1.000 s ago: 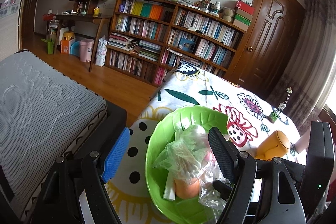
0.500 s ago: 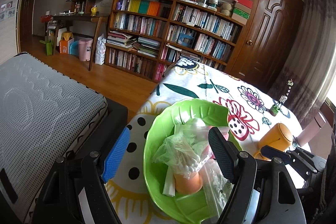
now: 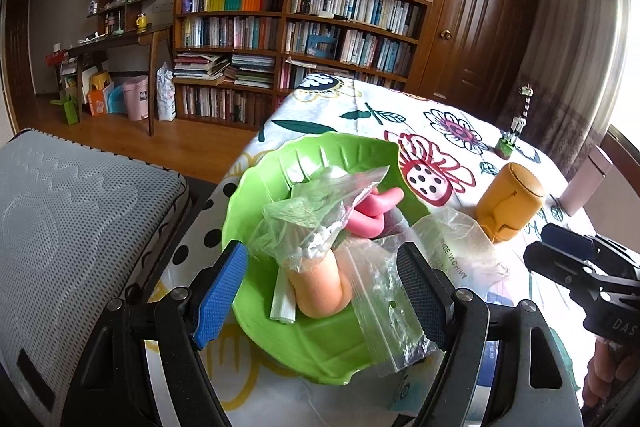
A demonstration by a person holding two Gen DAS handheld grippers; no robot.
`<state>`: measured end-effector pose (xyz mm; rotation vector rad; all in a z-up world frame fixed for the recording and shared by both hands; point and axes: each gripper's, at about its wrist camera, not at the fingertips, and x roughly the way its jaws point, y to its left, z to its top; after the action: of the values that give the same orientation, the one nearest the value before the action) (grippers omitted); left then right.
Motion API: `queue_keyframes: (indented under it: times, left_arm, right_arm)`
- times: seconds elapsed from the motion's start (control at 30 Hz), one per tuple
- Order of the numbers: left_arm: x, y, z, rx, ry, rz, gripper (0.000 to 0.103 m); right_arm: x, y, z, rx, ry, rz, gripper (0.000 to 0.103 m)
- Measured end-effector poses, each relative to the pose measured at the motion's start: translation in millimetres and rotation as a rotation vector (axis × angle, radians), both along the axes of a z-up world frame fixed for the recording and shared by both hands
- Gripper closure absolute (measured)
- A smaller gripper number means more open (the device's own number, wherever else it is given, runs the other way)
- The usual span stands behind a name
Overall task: Organize soft objects
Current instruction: 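Move both tools away from the plate toward the pink items on the cloth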
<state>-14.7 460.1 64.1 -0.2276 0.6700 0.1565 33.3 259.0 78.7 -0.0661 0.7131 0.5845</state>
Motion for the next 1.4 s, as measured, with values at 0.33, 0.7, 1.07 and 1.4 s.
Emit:
queue_keyframes:
  times: [0.33,0.7,1.07,1.4]
  left_arm:
    - [28,-25,-26,0.191,0.094,-0.019,0.025]
    - [42,-21,-27,0.191,0.075,0.001,0.02]
    - [48,-26,-29,0.201,0.093,0.033,0.02]
    - [31,-42,0,0.167,0.032,0.024,0.02]
  right_arm:
    - [0,-55,-12,0.031,0.042,-0.126,0.041]
    - [-6,-107,-37,0.043,0.109,-0.23,0.041]
    - [-9,-136,-45,0.075,0.129,-0.261,0.041]
    - [-13,-148,-50,0.096,0.145,-0.268,0.041]
